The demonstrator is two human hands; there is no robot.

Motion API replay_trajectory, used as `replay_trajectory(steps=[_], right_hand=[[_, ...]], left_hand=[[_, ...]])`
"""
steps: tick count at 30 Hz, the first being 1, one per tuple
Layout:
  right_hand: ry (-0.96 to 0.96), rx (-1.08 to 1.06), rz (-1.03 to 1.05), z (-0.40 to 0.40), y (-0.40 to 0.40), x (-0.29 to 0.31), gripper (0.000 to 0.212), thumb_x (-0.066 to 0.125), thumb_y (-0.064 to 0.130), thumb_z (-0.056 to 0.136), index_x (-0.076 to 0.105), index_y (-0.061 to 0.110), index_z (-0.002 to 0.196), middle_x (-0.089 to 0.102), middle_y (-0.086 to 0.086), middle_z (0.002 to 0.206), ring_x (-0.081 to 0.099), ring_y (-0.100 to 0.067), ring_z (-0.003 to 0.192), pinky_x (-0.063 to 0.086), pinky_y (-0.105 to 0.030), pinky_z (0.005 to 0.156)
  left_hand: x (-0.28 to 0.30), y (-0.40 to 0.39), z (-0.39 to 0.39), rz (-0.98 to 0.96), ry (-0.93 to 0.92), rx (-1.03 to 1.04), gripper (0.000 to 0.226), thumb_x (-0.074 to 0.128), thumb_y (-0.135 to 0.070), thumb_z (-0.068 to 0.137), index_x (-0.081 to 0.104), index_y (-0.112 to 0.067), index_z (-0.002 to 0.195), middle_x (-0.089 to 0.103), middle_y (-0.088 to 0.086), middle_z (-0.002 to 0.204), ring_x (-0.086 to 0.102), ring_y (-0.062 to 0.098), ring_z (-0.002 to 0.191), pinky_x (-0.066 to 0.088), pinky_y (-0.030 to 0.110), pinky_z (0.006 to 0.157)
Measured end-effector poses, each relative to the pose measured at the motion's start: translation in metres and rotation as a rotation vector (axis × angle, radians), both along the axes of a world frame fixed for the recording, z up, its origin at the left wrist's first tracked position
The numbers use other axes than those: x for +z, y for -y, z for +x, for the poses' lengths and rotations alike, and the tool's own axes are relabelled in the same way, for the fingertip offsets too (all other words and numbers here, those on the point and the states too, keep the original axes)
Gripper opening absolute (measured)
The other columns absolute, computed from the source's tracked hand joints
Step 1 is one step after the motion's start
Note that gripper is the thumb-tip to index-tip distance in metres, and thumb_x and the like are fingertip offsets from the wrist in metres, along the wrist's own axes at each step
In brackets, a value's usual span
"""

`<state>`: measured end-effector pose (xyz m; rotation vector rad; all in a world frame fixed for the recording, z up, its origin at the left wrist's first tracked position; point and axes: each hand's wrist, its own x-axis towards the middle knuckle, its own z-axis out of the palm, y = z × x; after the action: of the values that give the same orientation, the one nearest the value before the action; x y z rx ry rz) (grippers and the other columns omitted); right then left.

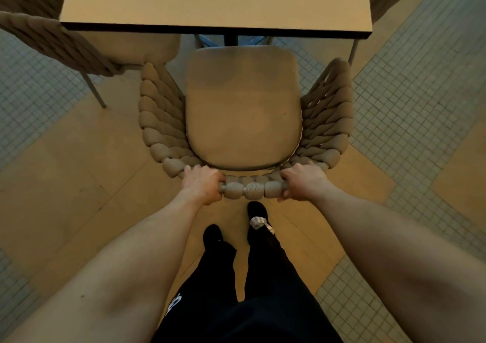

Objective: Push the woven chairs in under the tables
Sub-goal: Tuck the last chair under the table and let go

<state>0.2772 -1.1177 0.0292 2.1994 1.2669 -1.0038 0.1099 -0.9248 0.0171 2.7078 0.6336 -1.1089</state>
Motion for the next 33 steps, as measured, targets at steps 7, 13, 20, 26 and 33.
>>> replay_trajectory(steps=[7, 13, 20, 26, 33], right_hand=[[-0.005, 0.046, 0.000, -0.002, 0.001, -0.010, 0.050, 0.064, 0.062, 0.090, 0.058, 0.024, 0.121, 0.063, -0.001, 0.123, 0.061, -0.024, 0.114, 0.037, -0.045, 0.101], [-0.020, 0.053, 0.012, -0.015, -0.004, -0.014, 0.054, 0.063, 0.065, 0.088, 0.058, 0.026, 0.125, 0.063, 0.000, 0.125, 0.061, -0.025, 0.118, 0.036, -0.048, 0.105], [0.013, 0.024, 0.039, -0.015, 0.003, -0.019, 0.060, 0.063, 0.070, 0.085, 0.058, 0.026, 0.125, 0.062, -0.002, 0.132, 0.051, -0.028, 0.126, 0.037, -0.047, 0.105], [0.016, -0.015, 0.071, -0.018, 0.008, -0.022, 0.060, 0.065, 0.071, 0.083, 0.059, 0.027, 0.123, 0.065, -0.001, 0.128, 0.054, -0.027, 0.124, 0.036, -0.046, 0.106], [-0.026, -0.050, 0.032, -0.013, 0.004, -0.019, 0.057, 0.070, 0.070, 0.079, 0.061, 0.027, 0.115, 0.067, 0.000, 0.118, 0.059, -0.024, 0.118, 0.037, -0.046, 0.104]], left_hand=[[-0.005, 0.005, -0.003, 0.041, -0.020, 0.028, 0.038, 0.064, -0.039, 0.089, 0.061, -0.047, 0.126, 0.065, -0.001, 0.117, 0.052, 0.027, 0.118, 0.035, 0.044, 0.094], [-0.005, -0.003, -0.013, 0.073, -0.024, 0.037, 0.038, 0.062, -0.038, 0.091, 0.058, -0.046, 0.127, 0.066, -0.003, 0.118, 0.050, 0.026, 0.120, 0.034, 0.043, 0.095], [-0.006, -0.002, -0.013, 0.040, 0.011, 0.078, 0.033, 0.065, -0.042, 0.087, 0.062, -0.039, 0.120, 0.065, -0.003, 0.115, 0.051, 0.025, 0.119, 0.034, 0.042, 0.096], [-0.003, -0.001, -0.016, 0.022, 0.024, 0.069, 0.037, 0.064, -0.050, 0.088, 0.060, -0.039, 0.123, 0.065, -0.004, 0.119, 0.049, 0.025, 0.122, 0.033, 0.043, 0.098], [0.002, -0.001, -0.015, 0.034, 0.029, 0.049, 0.024, 0.064, -0.046, 0.091, 0.063, -0.039, 0.114, 0.065, -0.004, 0.113, 0.049, 0.023, 0.117, 0.035, 0.041, 0.096]])
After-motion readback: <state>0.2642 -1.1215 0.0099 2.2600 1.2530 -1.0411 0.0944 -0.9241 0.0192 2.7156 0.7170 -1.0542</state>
